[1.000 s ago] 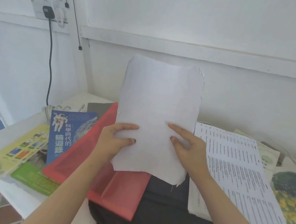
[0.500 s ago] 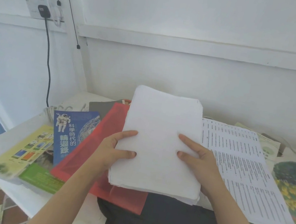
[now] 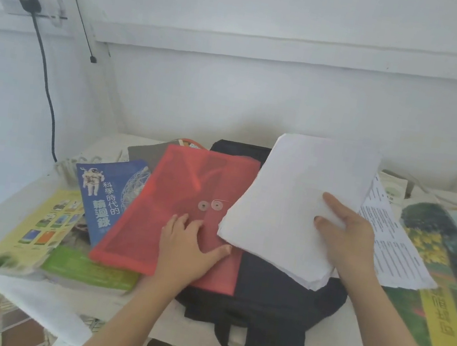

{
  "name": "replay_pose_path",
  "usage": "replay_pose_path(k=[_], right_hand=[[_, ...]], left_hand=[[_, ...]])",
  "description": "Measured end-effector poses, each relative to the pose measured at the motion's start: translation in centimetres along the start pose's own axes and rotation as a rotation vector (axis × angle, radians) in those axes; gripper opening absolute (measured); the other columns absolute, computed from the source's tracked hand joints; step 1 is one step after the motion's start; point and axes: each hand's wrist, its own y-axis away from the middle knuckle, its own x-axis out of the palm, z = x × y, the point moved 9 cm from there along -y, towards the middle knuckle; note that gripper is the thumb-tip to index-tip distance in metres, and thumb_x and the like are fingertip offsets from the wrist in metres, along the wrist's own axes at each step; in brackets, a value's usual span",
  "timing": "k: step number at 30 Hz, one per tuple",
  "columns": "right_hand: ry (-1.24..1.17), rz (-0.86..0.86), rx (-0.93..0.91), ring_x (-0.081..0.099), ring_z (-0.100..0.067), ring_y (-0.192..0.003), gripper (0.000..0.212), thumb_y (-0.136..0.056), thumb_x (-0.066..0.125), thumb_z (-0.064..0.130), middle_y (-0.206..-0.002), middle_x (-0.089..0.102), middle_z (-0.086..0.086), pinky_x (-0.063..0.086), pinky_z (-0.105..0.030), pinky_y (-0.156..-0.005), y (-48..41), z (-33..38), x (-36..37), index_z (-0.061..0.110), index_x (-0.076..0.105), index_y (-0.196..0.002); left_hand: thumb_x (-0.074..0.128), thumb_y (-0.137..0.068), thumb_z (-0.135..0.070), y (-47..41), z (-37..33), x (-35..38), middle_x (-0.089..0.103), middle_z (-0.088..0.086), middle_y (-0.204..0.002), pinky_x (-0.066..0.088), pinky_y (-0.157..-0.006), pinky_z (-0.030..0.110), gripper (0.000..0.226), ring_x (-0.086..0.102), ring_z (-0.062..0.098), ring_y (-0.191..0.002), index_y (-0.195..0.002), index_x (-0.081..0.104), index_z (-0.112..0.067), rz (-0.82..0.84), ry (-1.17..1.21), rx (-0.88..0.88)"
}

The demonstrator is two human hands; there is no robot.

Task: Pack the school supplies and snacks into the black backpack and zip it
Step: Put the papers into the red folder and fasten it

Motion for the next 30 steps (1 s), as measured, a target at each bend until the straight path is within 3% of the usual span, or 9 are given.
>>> replay_pose_path(k=[5, 8, 10, 13, 16, 18, 22, 26, 30], right_hand=[[-0.074, -0.19, -0.063, 0.047, -0.01, -0.119, 0.044, -0.09, 0.057, 0.009, -0.135, 0.051, 0.006, 0.032, -0.018, -0.099, 1.1, 1.9, -3.5, 0.02, 0.054, -0.132], [-0.147, -0.306, -0.1, 0.047, -0.002, -0.113, 0.045, -0.089, 0.057, 0.007, -0.129, 0.052, 0.013, 0.033, -0.015, -0.098, 1.9, 3.5, -5.3, 0.02, 0.054, -0.132], [-0.174, -0.354, -0.132, 0.048, -0.002, -0.113, 0.046, -0.089, 0.056, 0.007, -0.126, 0.051, 0.015, 0.035, -0.016, -0.1, 2.3, 4.7, -6.1, 0.02, 0.054, -0.133], [-0.152, -0.382, -0.17, 0.047, 0.0, -0.113, 0.046, -0.089, 0.055, 0.007, -0.132, 0.052, 0.011, 0.034, -0.011, -0.098, 2.7, 5.9, -6.6, 0.02, 0.053, -0.134], [-0.055, -0.387, -0.202, 0.043, 0.004, -0.109, 0.046, -0.09, 0.053, 0.007, -0.136, 0.051, 0.007, 0.028, 0.008, -0.081, 3.3, 6.3, -6.4, 0.018, 0.051, -0.135], [0.053, -0.386, -0.231, 0.044, 0.003, -0.102, 0.046, -0.091, 0.051, 0.006, -0.134, 0.054, 0.003, 0.026, 0.012, -0.072, 4.0, 6.5, -6.2, 0.017, 0.051, -0.135], [0.279, -0.341, -0.313, 0.048, 0.001, -0.081, 0.046, -0.093, 0.046, 0.001, -0.134, 0.055, -0.004, 0.026, 0.009, -0.068, 5.3, 6.5, -5.3, 0.014, 0.049, -0.137], [0.39, -0.288, -0.322, 0.061, -0.032, -0.08, 0.048, -0.092, 0.045, -0.001, -0.118, 0.063, -0.021, 0.046, -0.03, -0.078, 5.8, 5.1, -4.8, 0.015, 0.048, -0.137], [0.426, -0.246, -0.273, 0.061, -0.035, -0.093, 0.048, -0.092, 0.044, 0.0, -0.117, 0.063, -0.021, 0.047, -0.036, -0.083, 6.3, 3.7, -4.7, 0.015, 0.047, -0.138]], left_hand=[[0.047, -0.062, -0.068, 0.5, -1.8, -2.0, 0.052, -0.007, -0.129, 0.025, -0.111, 0.041, 0.07, 0.037, 0.019, -0.13, -0.114, 0.06, -0.023, -0.081, 0.32, 0.142], [0.047, -0.093, -0.042, -0.3, -4.1, -0.2, 0.04, -0.012, -0.139, 0.02, -0.109, 0.024, 0.035, 0.027, 0.012, -0.137, -0.12, 0.06, -0.024, 0.171, 0.607, 0.097], [0.045, -0.096, -0.037, 0.3, -4.8, 1.2, 0.031, -0.004, -0.149, 0.008, -0.114, 0.032, 0.03, 0.017, 0.016, -0.141, -0.122, 0.059, -0.032, 0.28, 0.462, 0.11], [0.042, -0.093, -0.046, 3.0, -6.0, 1.9, 0.028, 0.001, -0.151, -0.007, -0.112, 0.049, 0.02, 0.005, 0.019, -0.144, -0.098, 0.06, -0.053, 0.234, 0.287, 0.227], [0.047, -0.086, -0.058, 4.7, -6.1, 3.1, 0.013, 0.01, -0.156, -0.01, -0.108, 0.059, 0.033, -0.005, 0.03, -0.144, -0.118, 0.047, -0.052, 0.219, -0.019, 0.298], [0.046, -0.085, -0.06, 4.8, -6.6, 3.6, 0.006, 0.012, -0.156, -0.011, -0.105, 0.064, 0.045, -0.008, 0.034, -0.143, -0.129, 0.036, -0.053, 0.242, -0.129, 0.329], [0.05, -0.084, -0.058, 4.8, -6.5, 3.5, 0.006, 0.014, -0.156, -0.011, -0.105, 0.065, 0.051, -0.008, 0.036, -0.143, -0.132, 0.034, -0.053, 0.269, -0.165, 0.328], [0.048, -0.086, -0.057, 4.7, -5.6, 2.9, 0.009, 0.013, -0.156, -0.008, -0.106, 0.064, 0.052, -0.004, 0.036, -0.143, -0.135, 0.034, -0.045, 0.235, -0.218, 0.316], [0.039, -0.094, -0.046, 5.1, -4.8, 2.6, 0.011, 0.011, -0.156, -0.001, -0.109, 0.061, 0.048, 0.002, 0.035, -0.143, -0.141, 0.032, -0.036, 0.177, -0.219, 0.291]])
